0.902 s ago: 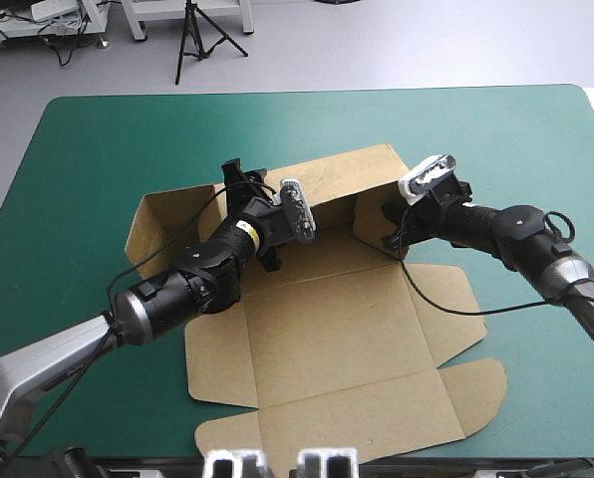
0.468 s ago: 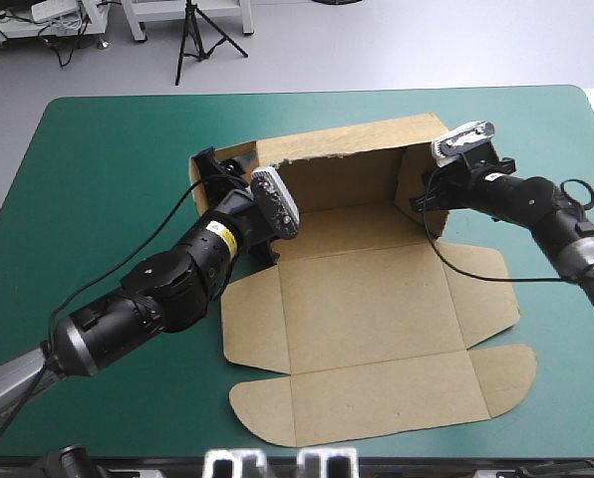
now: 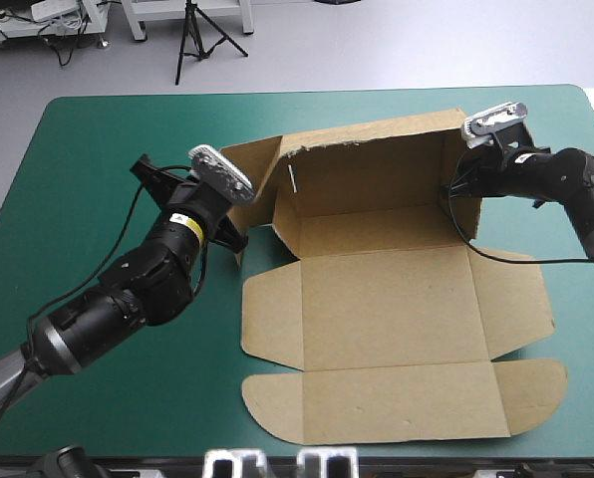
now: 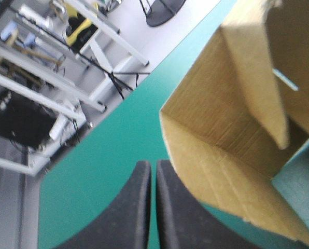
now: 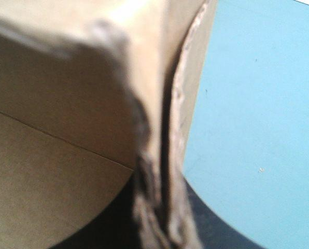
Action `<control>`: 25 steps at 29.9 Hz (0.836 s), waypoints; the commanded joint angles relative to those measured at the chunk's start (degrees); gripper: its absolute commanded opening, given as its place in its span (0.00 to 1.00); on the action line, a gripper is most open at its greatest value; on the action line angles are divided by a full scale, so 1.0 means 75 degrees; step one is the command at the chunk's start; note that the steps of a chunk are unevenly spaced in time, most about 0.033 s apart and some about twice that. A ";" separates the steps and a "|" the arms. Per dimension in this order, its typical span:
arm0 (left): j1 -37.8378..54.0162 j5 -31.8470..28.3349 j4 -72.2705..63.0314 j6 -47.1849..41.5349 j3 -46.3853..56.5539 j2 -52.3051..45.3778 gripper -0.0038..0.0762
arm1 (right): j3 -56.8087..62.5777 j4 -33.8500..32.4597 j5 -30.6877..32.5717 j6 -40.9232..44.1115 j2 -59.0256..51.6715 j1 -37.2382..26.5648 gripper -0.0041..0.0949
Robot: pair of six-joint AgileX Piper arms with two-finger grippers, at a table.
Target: Fold the box
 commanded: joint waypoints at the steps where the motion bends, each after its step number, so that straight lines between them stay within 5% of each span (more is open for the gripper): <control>1: 0.0628 0.0077 -0.0687 -0.0216 -0.0441 -0.0276 0.07 | -0.0706 -0.0672 0.0101 0.0610 -0.0264 -0.0066 0.02; 16: 0.2902 -0.0241 -0.2484 0.0188 -0.0574 -0.0431 0.07 | -0.2834 -0.1273 0.4480 0.1017 -0.0102 -0.0066 0.02; 25: 0.3116 -0.0279 -0.3122 0.0544 -0.0574 -0.0431 0.07 | -0.2990 -0.1416 0.4787 0.1463 0.0880 -0.0066 0.02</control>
